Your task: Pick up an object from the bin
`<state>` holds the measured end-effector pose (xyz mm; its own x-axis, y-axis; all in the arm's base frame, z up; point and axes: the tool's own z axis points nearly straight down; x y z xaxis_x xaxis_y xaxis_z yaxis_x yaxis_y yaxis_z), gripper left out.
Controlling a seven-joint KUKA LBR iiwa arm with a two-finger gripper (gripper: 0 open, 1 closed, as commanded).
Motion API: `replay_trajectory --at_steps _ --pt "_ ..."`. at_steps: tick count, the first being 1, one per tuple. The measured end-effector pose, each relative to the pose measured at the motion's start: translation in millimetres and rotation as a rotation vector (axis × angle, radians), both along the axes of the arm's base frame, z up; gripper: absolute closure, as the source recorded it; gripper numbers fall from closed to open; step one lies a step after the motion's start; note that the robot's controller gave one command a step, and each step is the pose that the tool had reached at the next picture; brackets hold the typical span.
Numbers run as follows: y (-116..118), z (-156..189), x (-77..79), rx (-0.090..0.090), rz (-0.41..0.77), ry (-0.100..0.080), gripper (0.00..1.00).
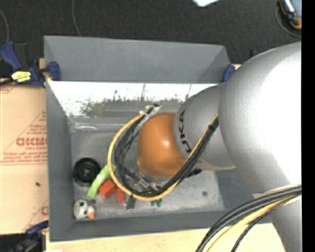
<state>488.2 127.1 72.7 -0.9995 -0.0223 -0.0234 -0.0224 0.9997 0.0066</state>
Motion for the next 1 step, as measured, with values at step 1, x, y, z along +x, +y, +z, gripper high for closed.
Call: replay_trajectory --at_steps 1 --pt "0.0 0.0 0.0 0.000 -0.001 0.000 1.00"
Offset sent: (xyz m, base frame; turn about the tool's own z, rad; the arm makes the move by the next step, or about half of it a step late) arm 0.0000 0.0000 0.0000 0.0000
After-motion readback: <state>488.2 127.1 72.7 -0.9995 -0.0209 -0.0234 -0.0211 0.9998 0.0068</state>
